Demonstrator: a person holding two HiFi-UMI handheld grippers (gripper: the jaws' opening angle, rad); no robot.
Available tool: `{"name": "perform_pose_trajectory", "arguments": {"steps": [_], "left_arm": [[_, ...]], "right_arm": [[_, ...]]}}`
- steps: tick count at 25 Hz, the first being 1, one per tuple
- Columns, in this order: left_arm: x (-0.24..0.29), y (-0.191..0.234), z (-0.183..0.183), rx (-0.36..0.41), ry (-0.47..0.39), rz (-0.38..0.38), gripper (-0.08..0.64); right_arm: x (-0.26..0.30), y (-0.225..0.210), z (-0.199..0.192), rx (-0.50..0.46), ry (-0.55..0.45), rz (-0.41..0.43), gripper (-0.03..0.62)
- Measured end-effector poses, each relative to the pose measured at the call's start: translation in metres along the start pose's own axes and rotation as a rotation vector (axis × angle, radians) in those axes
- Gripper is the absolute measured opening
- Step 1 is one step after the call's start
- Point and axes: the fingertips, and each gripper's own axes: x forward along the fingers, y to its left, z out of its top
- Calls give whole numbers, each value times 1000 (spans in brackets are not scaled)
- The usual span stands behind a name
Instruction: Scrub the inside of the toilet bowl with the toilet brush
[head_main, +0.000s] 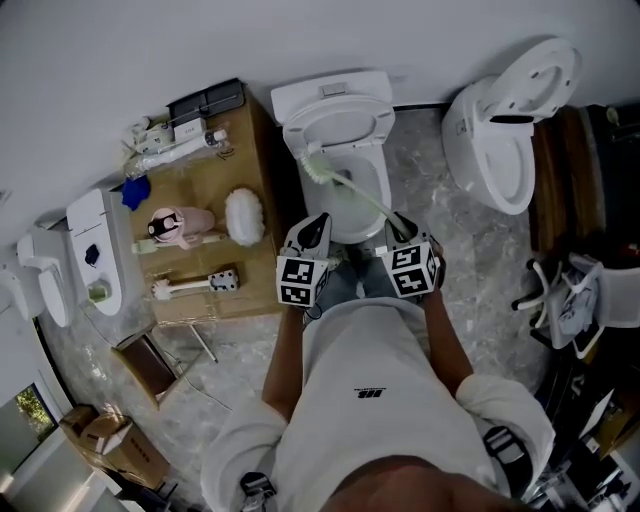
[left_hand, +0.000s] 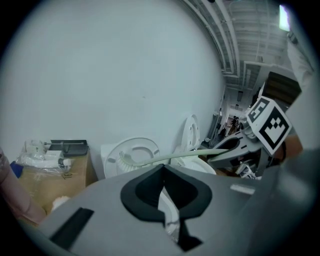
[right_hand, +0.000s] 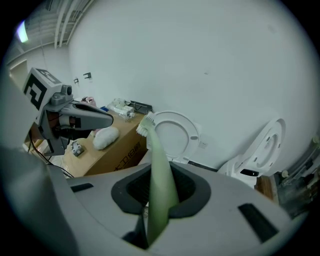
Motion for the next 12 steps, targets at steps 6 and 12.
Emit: {"name": "perform_pose_trajectory", "arguments": {"steps": [6, 12], "left_arm": [[1, -5, 14, 22, -10, -14, 9], [-1, -5, 19, 42, -13, -22, 9]], "right_arm": [[-9, -5, 8, -1, -17, -11, 48], [-14, -6, 17, -3, -40, -16, 48]]}}
